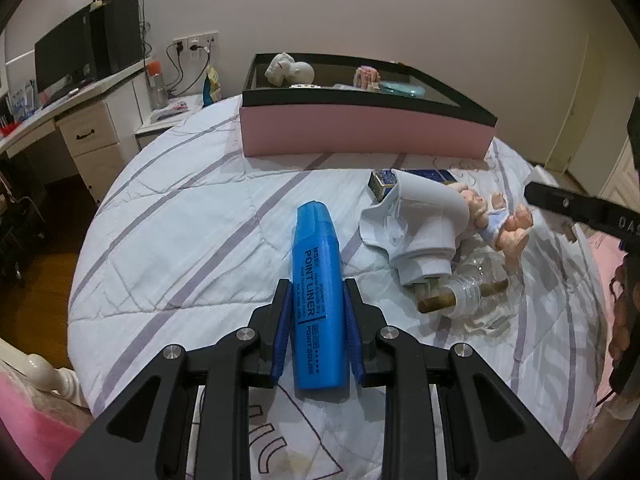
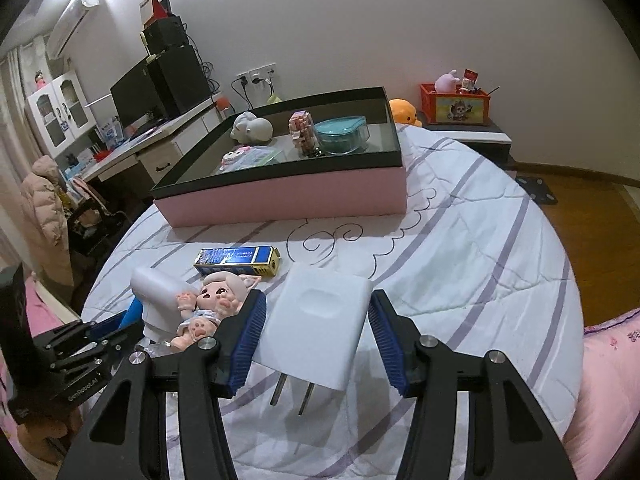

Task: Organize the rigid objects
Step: 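Carry the highlighter and charger into the pink tray and open both tools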

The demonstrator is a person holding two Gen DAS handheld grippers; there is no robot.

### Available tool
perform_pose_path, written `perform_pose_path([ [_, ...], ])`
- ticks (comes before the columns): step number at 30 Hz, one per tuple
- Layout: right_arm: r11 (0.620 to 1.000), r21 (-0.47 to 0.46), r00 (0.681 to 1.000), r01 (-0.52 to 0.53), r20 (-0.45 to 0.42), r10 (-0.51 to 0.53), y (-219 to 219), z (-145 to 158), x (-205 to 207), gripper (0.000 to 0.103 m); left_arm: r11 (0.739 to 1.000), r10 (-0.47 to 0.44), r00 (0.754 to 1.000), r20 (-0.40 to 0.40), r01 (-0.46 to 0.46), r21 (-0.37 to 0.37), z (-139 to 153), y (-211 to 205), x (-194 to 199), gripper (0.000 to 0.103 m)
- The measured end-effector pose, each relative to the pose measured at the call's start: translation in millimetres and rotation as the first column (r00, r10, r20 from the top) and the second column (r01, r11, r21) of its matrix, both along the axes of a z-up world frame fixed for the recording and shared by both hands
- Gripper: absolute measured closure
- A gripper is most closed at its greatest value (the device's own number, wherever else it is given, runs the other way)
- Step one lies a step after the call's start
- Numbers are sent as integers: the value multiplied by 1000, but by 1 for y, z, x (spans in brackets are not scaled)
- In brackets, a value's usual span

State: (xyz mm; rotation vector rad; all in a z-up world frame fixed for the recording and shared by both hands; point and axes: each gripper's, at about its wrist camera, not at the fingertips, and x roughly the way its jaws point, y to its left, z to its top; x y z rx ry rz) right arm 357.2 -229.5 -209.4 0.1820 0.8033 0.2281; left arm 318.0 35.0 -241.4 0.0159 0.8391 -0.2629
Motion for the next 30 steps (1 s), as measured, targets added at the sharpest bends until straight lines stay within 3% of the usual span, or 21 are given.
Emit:
perform_pose_path([
  [12,1000,9,1000,1,-27,-1,-1,-11,6,48,999,-1,1000,23,1,35,2,-10,8,77],
  [23,1000,-14,1000,-20,10,20,6,6,10,48,1000,8,992,122,-9,1,45,-3,-2,77],
  [30,997,-57,998,-43,52,46,12,33,23,48,995,-68,985,162,78,-56,81,-11,12,77],
])
